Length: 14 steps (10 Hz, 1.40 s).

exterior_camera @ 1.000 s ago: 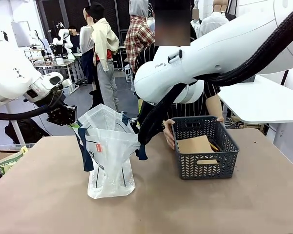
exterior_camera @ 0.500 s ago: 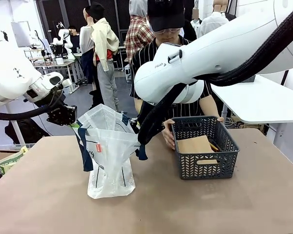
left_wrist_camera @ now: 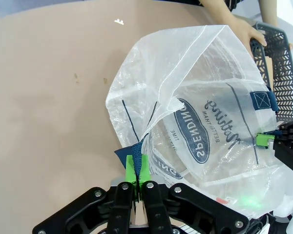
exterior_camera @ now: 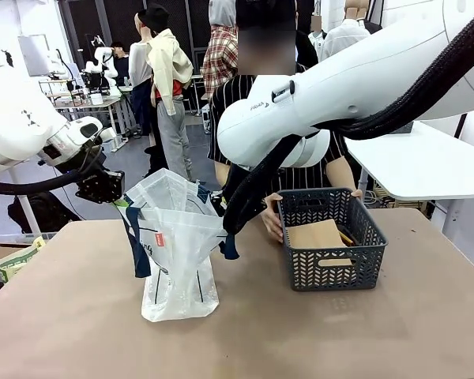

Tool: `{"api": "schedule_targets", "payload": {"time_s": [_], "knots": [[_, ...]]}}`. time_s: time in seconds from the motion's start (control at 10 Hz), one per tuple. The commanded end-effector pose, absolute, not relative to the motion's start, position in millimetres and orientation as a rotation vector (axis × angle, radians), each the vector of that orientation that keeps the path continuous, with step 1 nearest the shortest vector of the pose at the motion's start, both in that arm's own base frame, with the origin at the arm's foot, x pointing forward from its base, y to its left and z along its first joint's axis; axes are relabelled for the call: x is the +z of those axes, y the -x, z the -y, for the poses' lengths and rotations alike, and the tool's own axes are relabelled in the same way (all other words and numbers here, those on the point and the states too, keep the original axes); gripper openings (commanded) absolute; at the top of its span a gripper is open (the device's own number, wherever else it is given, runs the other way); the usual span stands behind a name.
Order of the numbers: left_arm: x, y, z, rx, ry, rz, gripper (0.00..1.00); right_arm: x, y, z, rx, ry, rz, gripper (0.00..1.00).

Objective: Transfer purchased items from the store into the shopping bag.
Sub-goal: Move the Reusable shopping bag to the right side of the table.

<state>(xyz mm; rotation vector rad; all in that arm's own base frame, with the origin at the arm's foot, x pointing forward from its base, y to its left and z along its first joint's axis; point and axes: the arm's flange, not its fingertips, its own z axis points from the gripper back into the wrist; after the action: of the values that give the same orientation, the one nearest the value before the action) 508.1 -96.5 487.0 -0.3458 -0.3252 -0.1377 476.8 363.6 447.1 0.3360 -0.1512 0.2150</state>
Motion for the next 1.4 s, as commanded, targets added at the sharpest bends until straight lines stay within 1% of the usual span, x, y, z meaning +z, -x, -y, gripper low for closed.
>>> {"api": "schedule_targets", "payload": {"time_s": [0.0, 1.3], "knots": [[489.1, -506.2, 95.2, -0.136, 0.342, 0.332, 0.00, 446.4, -476.7, -359.7, 0.231, -0.358, 0.141, 0.00], [489.1, -506.2, 95.2, -0.136, 0.342, 0.332, 0.00, 446.4, -476.7, -359.7, 0.231, -0.358, 0.141, 0.00]]}}
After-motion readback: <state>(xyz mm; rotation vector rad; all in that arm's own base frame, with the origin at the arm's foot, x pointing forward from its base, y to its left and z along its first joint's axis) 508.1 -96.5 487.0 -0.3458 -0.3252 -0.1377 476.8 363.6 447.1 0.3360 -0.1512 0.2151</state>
